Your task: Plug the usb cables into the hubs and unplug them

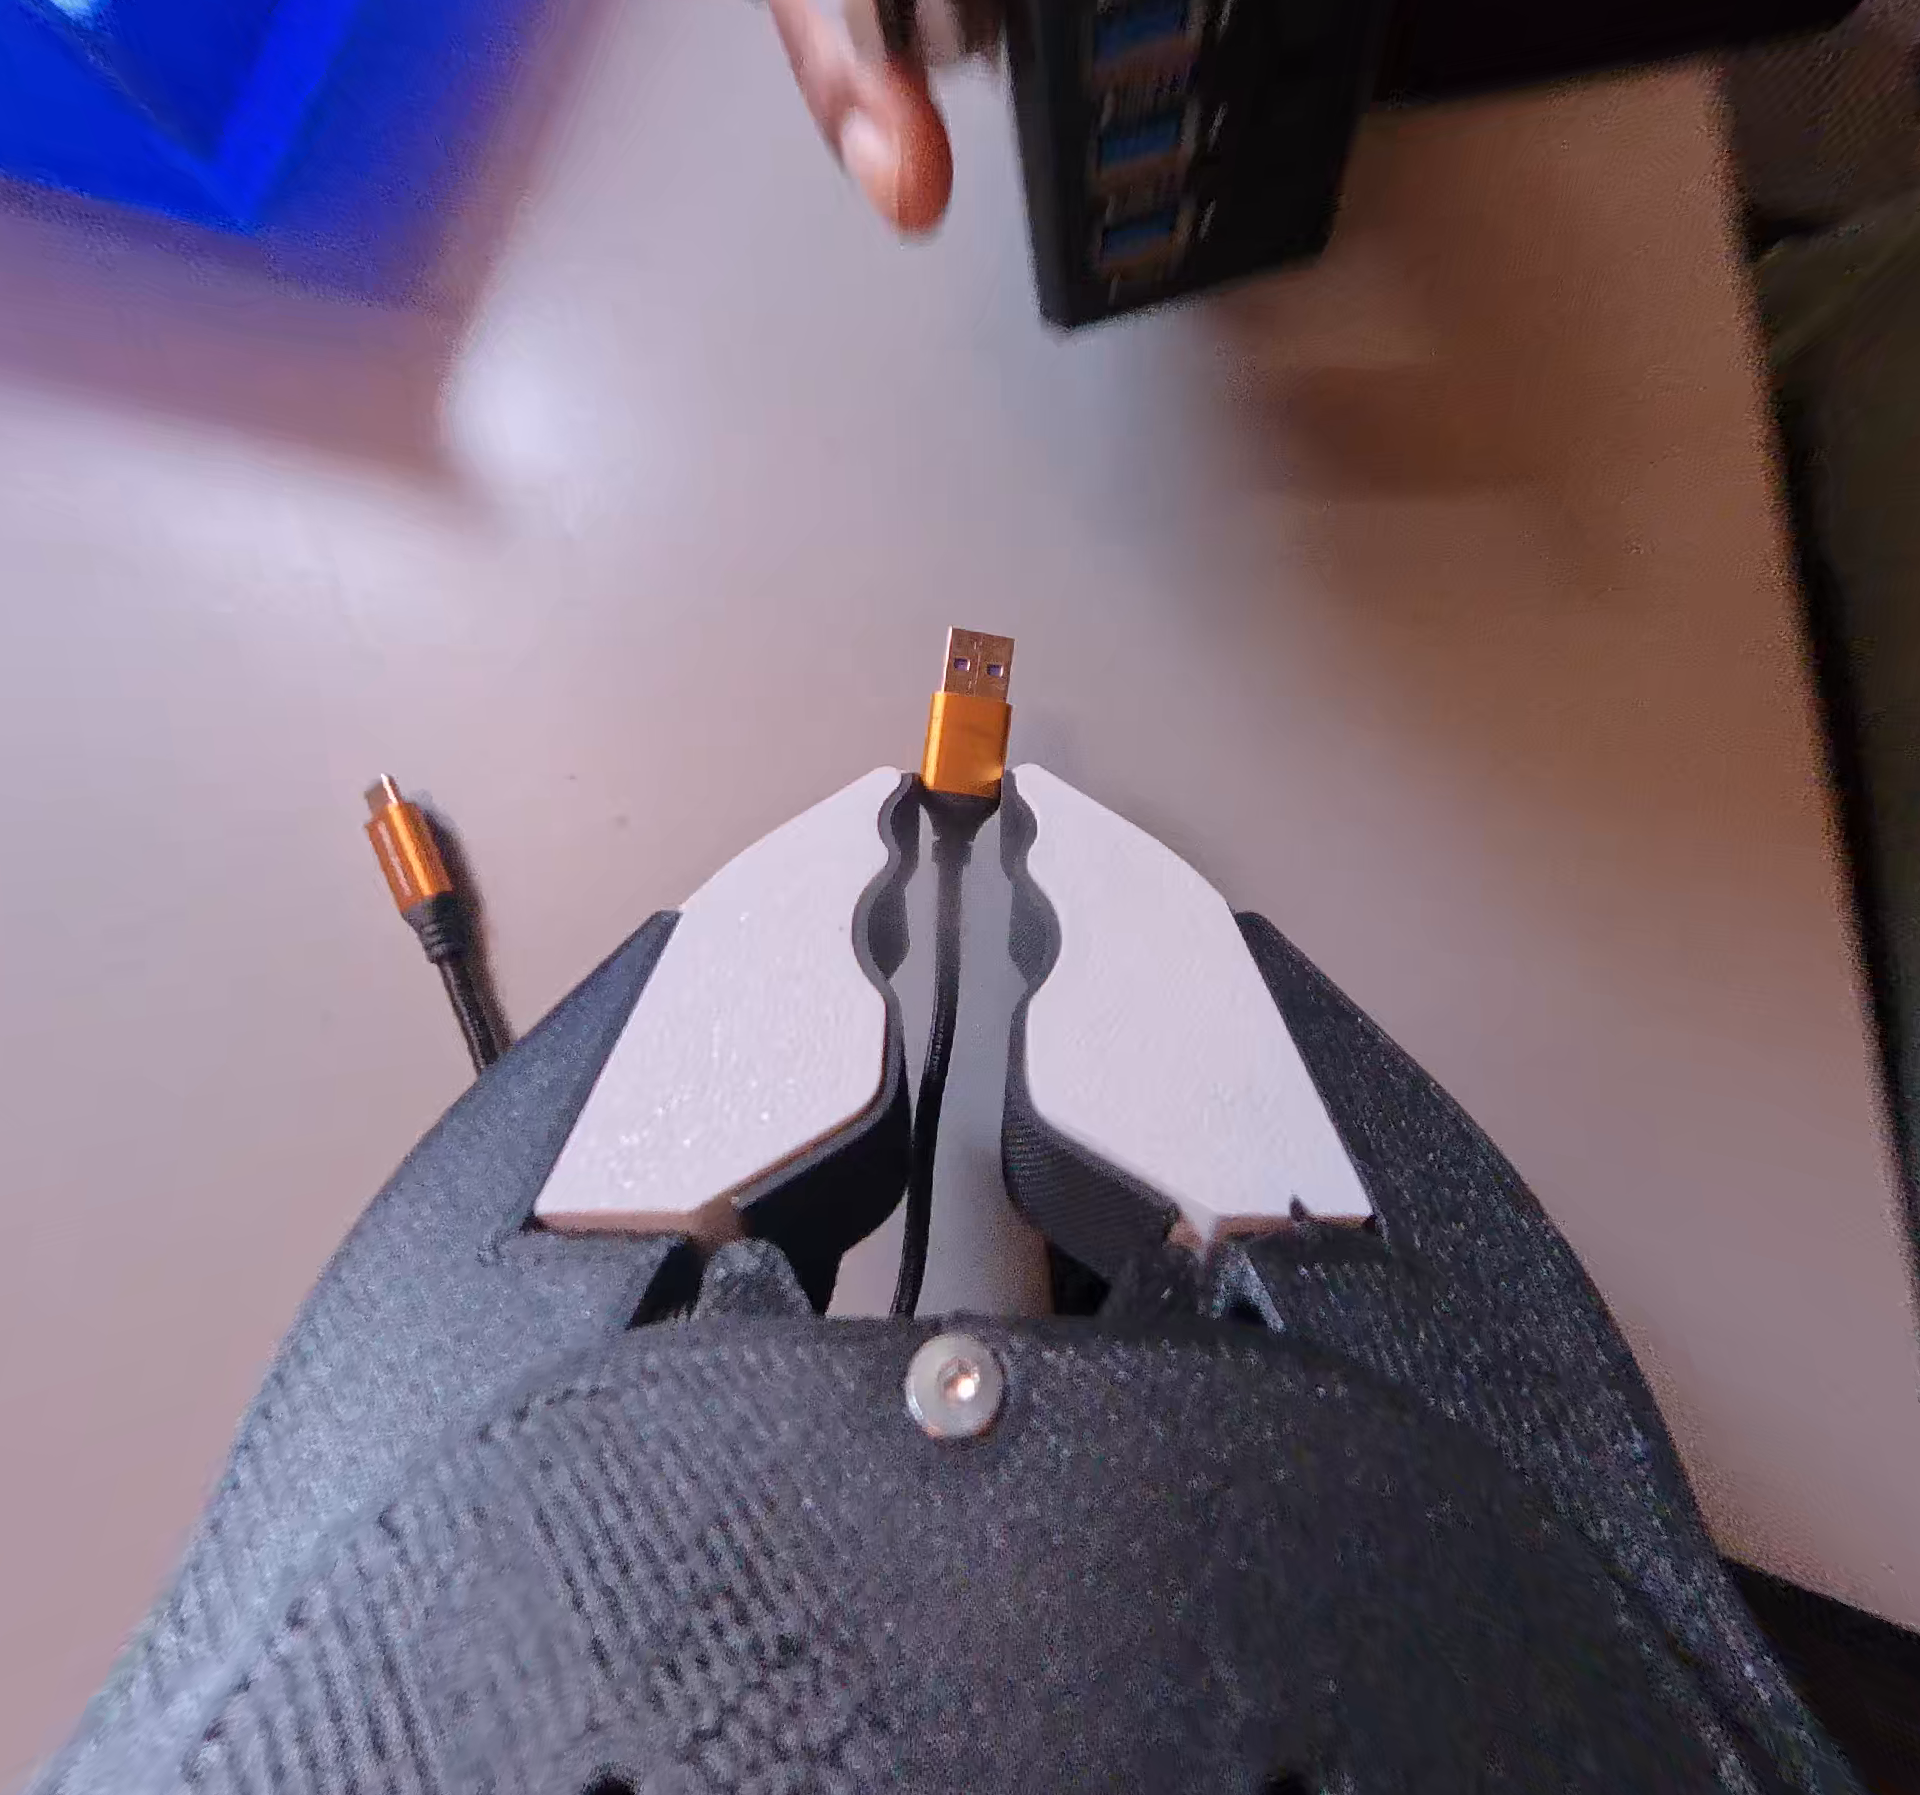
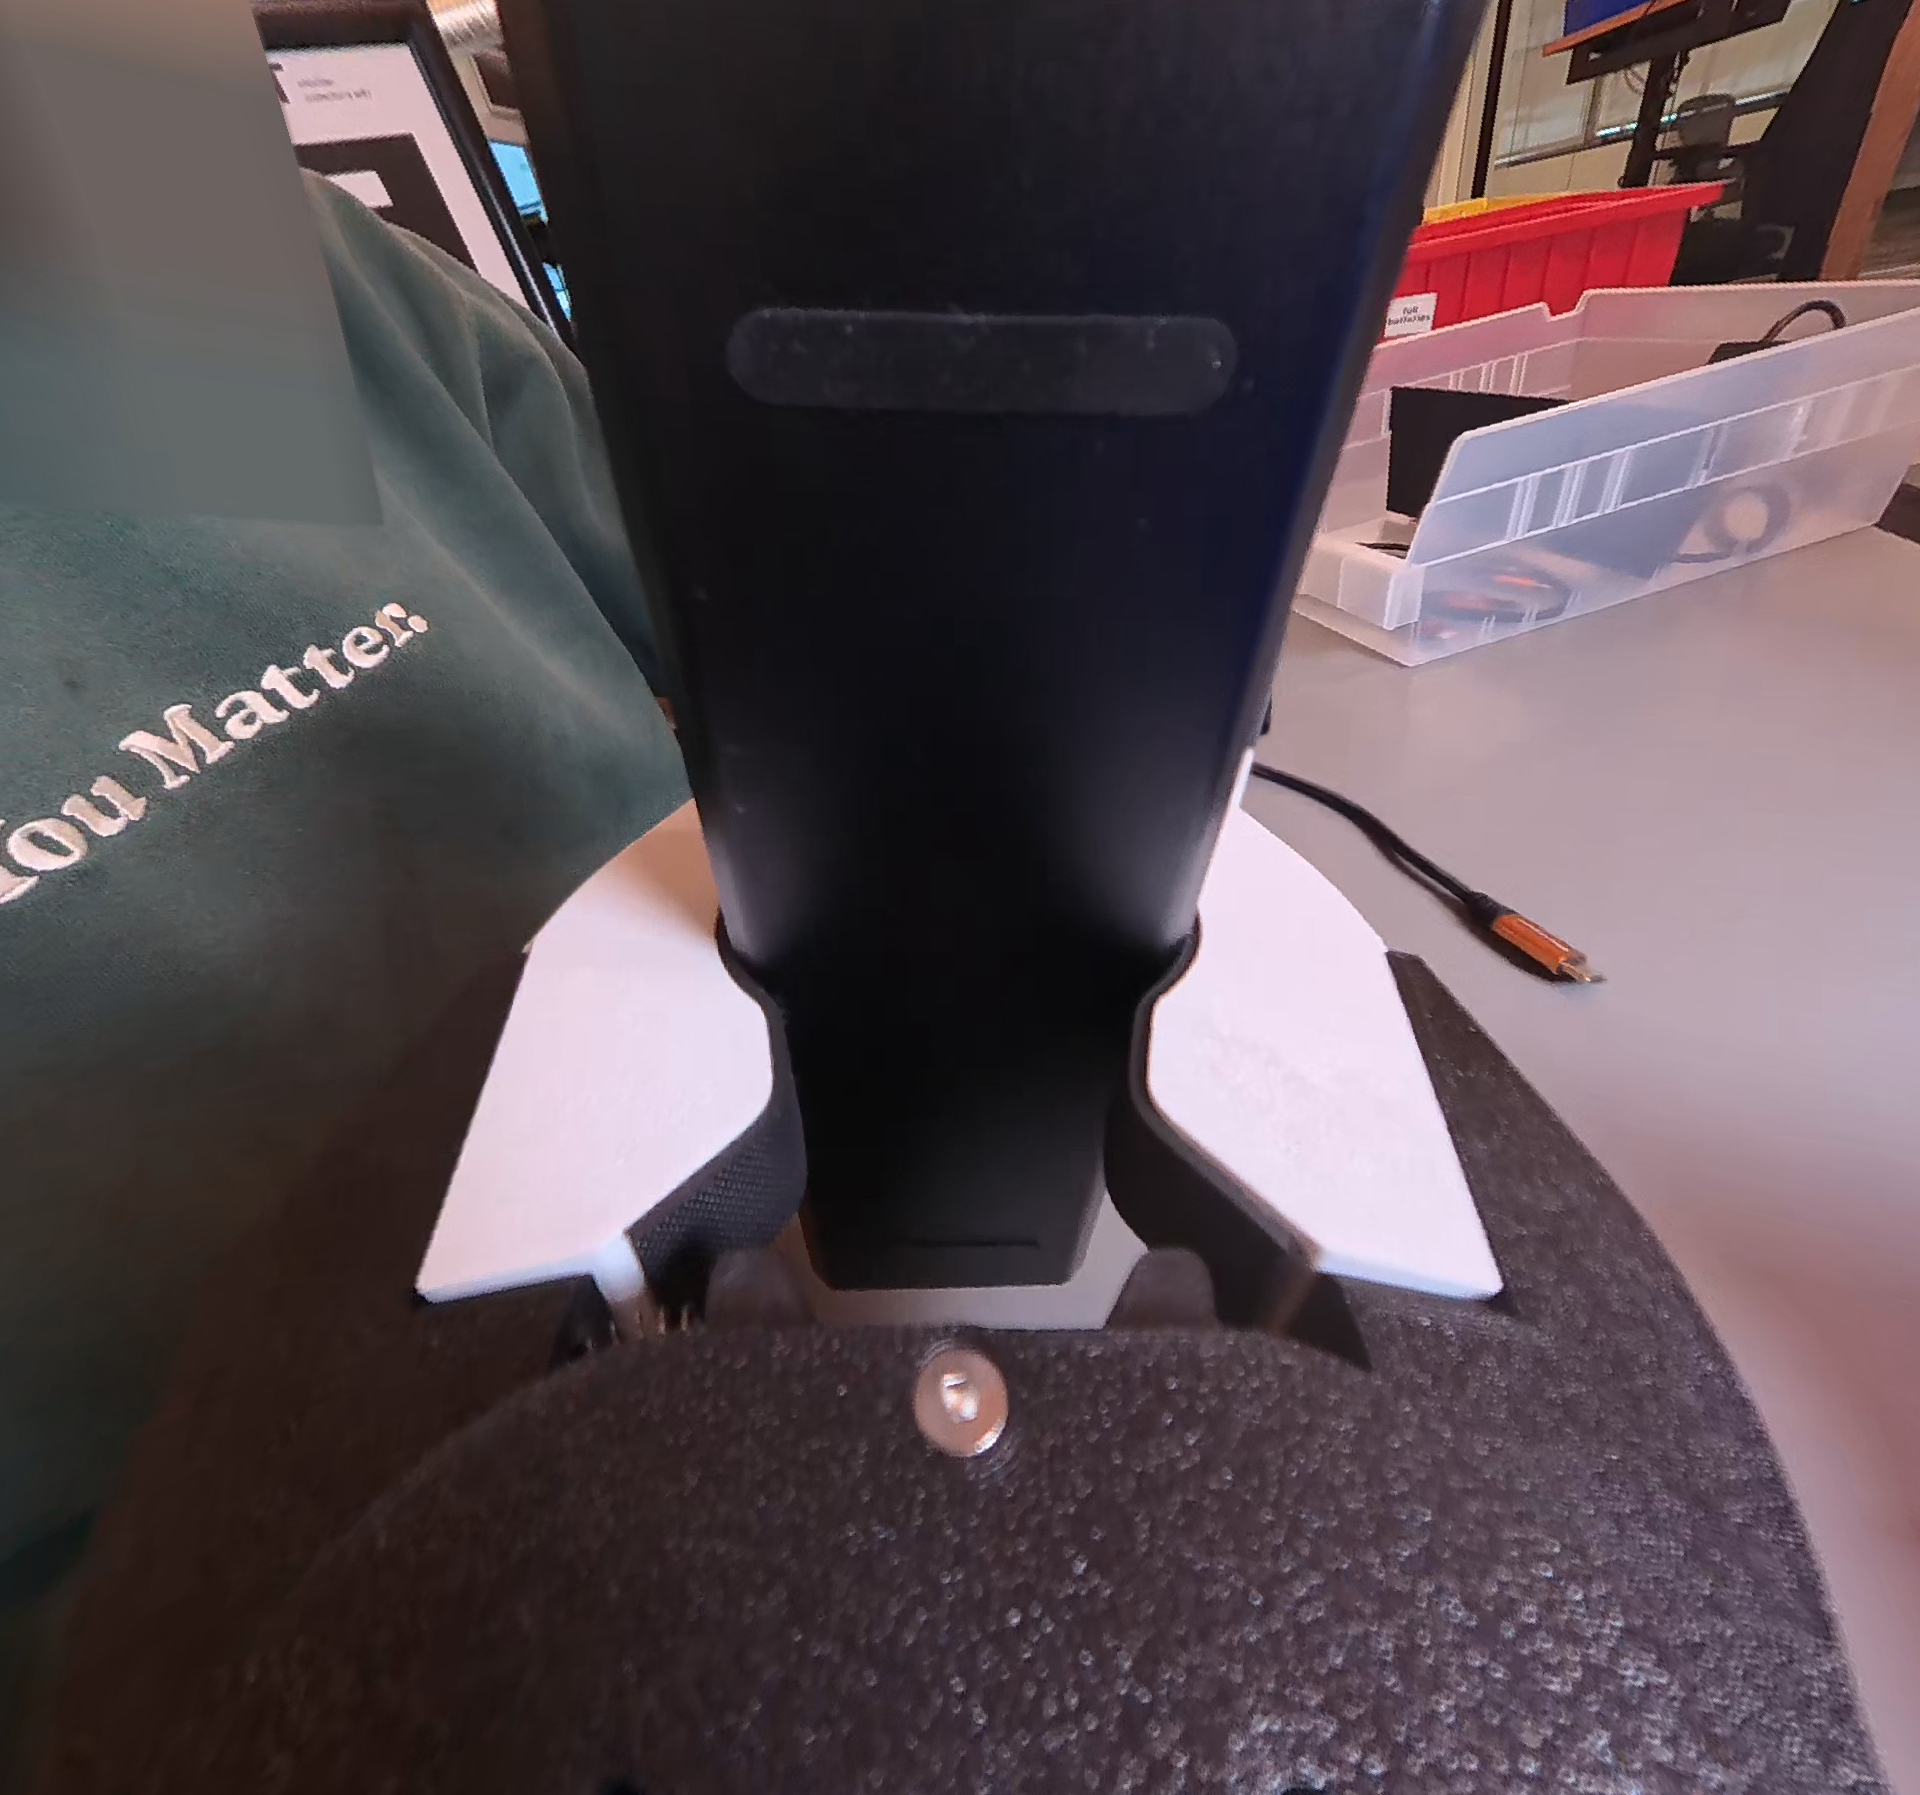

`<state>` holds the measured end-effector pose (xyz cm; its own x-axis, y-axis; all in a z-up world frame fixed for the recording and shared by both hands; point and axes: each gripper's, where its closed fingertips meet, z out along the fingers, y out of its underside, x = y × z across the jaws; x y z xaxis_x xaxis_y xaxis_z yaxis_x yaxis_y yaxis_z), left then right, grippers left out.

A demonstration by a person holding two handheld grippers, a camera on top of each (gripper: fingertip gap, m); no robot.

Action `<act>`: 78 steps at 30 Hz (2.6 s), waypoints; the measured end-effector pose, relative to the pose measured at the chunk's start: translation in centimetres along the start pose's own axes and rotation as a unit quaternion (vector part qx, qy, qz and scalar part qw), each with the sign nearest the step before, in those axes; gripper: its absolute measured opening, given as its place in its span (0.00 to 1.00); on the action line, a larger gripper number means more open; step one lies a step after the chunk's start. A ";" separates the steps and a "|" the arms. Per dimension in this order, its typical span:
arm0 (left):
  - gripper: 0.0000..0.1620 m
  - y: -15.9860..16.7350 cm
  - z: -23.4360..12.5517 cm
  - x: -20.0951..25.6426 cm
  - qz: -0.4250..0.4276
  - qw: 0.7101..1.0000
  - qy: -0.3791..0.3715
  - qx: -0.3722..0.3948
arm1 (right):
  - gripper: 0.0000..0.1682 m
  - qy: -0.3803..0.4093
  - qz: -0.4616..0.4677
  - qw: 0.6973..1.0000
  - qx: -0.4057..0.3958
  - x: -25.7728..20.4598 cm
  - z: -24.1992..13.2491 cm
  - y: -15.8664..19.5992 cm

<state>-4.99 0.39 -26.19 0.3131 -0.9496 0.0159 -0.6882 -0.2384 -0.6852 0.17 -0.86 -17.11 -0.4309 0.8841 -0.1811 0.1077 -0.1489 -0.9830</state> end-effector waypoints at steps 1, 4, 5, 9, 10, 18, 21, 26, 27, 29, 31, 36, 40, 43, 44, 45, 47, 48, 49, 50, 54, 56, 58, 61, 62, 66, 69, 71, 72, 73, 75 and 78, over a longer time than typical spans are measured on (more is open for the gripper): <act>0.09 -1.0 -0.7 0.3 -0.012 0.999 0.010 0.028 | 0.43 0.001 -0.003 1.000 -0.003 0.0 0.1 0.1; 0.09 -3.8 -2.5 1.3 -0.039 0.994 0.034 0.101 | 0.43 0.003 -0.014 1.000 -0.014 0.0 0.3 0.5; 0.09 -4.6 -2.8 1.6 -0.043 0.991 0.038 0.119 | 0.43 0.005 -0.018 1.000 -0.019 0.0 0.5 0.7; 0.09 -6.8 -3.4 2.6 -0.057 0.983 0.054 0.167 | 0.43 0.010 -0.030 0.999 -0.036 -0.1 0.9 1.3; 0.09 -7.3 -3.5 2.8 -0.060 0.981 0.057 0.175 | 0.43 0.010 -0.031 0.999 -0.038 -0.1 1.0 1.4; 0.09 -9.1 -2.9 2.8 -0.077 0.981 0.055 0.171 | 0.43 0.031 -0.052 0.995 -0.081 0.3 1.7 2.8; 0.09 -8.7 -2.6 2.4 -0.088 0.982 0.048 0.160 | 0.43 0.044 -0.065 0.991 -0.106 0.6 1.9 3.5; 0.09 -7.4 -2.2 2.5 -0.077 0.990 0.039 0.115 | 0.43 0.067 -0.094 0.979 -0.169 1.2 2.0 5.3; 0.09 -7.1 -2.1 2.5 -0.067 0.992 0.032 0.103 | 0.43 0.069 -0.097 0.977 -0.175 1.2 2.1 5.4; 0.09 -7.0 -2.2 2.7 -0.059 0.994 0.030 0.091 | 0.43 0.073 -0.104 0.974 -0.190 1.1 2.2 5.5; 0.09 -7.0 -2.6 2.8 -0.046 0.995 0.030 0.082 | 0.43 0.077 -0.113 0.967 -0.213 1.1 2.3 5.8; 0.09 -7.4 -3.4 3.0 -0.008 0.998 0.024 0.054 | 0.43 0.083 -0.111 0.965 -0.223 0.8 2.4 5.4; 0.09 -8.6 -3.9 3.1 -0.012 0.996 0.042 0.075 | 0.43 0.084 -0.106 0.969 -0.209 0.4 2.2 4.1; 0.09 -8.7 -3.8 3.5 0.007 0.996 0.051 0.066 | 0.43 0.075 -0.107 0.968 -0.215 0.0 2.1 4.3; 0.09 -8.8 -3.8 3.6 0.007 0.996 0.056 0.069 | 0.43 0.072 -0.106 0.969 -0.213 -0.1 2.1 4.2; 0.09 -8.9 -4.0 3.7 0.006 0.995 0.060 0.074 | 0.43 0.069 -0.105 0.969 -0.212 -0.2 2.1 4.0; 0.09 -9.3 -4.6 3.7 0.009 0.994 0.063 0.084 | 0.43 0.072 -0.112 0.966 -0.220 -0.3 2.0 4.0; 0.09 -9.5 -4.9 3.8 0.009 0.994 0.061 0.089 | 0.43 0.074 -0.115 0.965 -0.225 -0.3 1.9 4.1; 0.09 -9.6 -5.0 3.9 0.013 0.994 0.060 0.088 | 0.43 0.070 -0.112 0.967 -0.217 -0.5 2.1 3.9; 0.09 -9.5 -4.9 4.0 0.017 0.995 0.058 0.083 | 0.43 0.063 -0.108 0.969 -0.211 -0.7 2.2 3.7; 0.09 -9.3 -4.2 3.9 0.016 0.995 0.047 0.083 | 0.43 0.065 -0.103 0.971 -0.205 -0.6 2.2 3.7; 0.09 -9.7 -4.5 3.9 0.011 0.994 0.048 0.100 | 0.43 0.064 -0.102 0.973 -0.197 -0.6 2.2 3.3; 0.09 -9.8 -4.5 4.0 0.018 0.994 0.044 0.097 | 0.43 0.061 -0.104 0.972 -0.204 -0.7 2.3 3.5; 0.09 -9.7 -4.3 4.0 0.015 0.994 0.048 0.098 | 0.43 0.061 -0.103 0.971 -0.209 -0.7 2.4 4.0; 0.09 -9.6 -4.1 4.0 0.016 0.994 0.044 0.096 | 0.43 0.061 -0.102 0.970 -0.211 -0.6 2.4 4.1; 0.08 -10.3 -4.5 3.9 0.003 0.992 0.053 0.116 | 0.43 0.055 -0.094 0.975 -0.192 -0.7 2.8 3.9; 0.08 -10.2 -4.0 3.9 0.006 0.993 0.044 0.112 | 0.43 0.052 -0.091 0.975 -0.195 -0.6 2.9 4.3; 0.09 -10.3 -4.0 3.8 -0.004 0.991 0.048 0.125 | 0.43 0.056 -0.091 0.975 -0.194 -0.5 3.0 4.3; 0.09 -10.4 -4.1 3.7 -0.003 0.990 0.043 0.135 | 0.43 0.061 -0.095 0.975 -0.189 -0.3 2.9 4.0; 0.09 -10.7 -4.4 3.5 0.002 0.988 0.035 0.148 | 0.43 0.063 -0.094 0.978 -0.176 -0.3 2.9 3.4; 0.09 -11.2 -4.9 3.4 0.017 0.986 0.017 0.168 | 0.43 0.065 -0.092 0.982 -0.151 -0.2 3.0 2.5; 0.21 -11.6 -4.9 3.9 0.039 0.981 0.007 0.191 | 0.43 0.072 -0.086 0.983 -0.142 0.0 3.0 2.2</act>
<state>0.98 -1.57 -14.61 0.2579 -0.9654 -0.0386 -0.4141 -0.0743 -0.9072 -2.32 -2.53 -19.42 -0.3352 0.9420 0.0131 0.2997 0.1198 -0.9465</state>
